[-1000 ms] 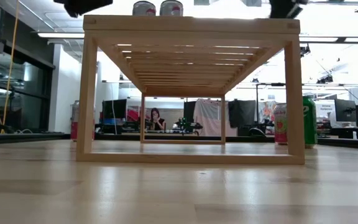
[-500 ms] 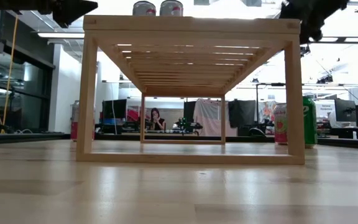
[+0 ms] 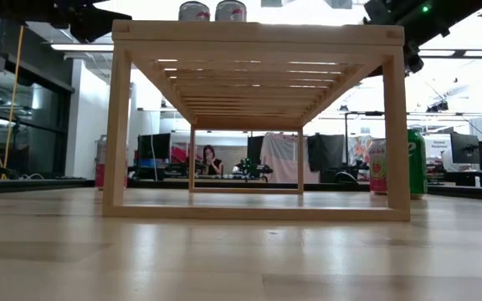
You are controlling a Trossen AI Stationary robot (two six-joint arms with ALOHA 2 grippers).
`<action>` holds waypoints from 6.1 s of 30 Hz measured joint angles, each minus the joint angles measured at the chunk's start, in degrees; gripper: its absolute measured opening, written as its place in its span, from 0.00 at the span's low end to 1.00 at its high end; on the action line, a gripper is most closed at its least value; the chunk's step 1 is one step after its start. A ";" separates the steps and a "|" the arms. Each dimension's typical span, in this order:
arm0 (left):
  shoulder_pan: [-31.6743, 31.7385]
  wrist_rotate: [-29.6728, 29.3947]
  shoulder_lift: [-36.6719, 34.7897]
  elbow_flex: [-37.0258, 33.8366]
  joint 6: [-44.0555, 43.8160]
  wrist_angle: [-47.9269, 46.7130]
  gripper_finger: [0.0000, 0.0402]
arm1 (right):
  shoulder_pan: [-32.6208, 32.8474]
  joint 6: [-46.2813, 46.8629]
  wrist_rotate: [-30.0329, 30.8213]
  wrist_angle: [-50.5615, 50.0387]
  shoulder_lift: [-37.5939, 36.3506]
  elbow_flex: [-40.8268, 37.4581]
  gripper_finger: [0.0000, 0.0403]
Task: Place canned beverage on shelf
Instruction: Put the bottom left green sprite soda can on the shelf
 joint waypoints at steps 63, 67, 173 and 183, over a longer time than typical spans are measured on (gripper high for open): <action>-46.28 3.36 38.16 32.18 -80.49 -51.63 0.87 | 0.02 3.41 -2.12 -0.43 4.48 -0.04 0.77; -49.32 3.79 43.40 34.83 -88.23 -58.79 0.87 | 0.02 3.03 -0.75 -0.43 4.52 -0.04 0.77; -35.91 -0.94 53.63 69.34 -56.38 -83.97 0.68 | 0.02 2.60 2.18 2.37 4.48 0.00 0.77; -13.48 -4.76 53.74 76.96 -29.19 -84.09 0.68 | 0.00 2.78 2.14 2.51 4.48 0.00 0.77</action>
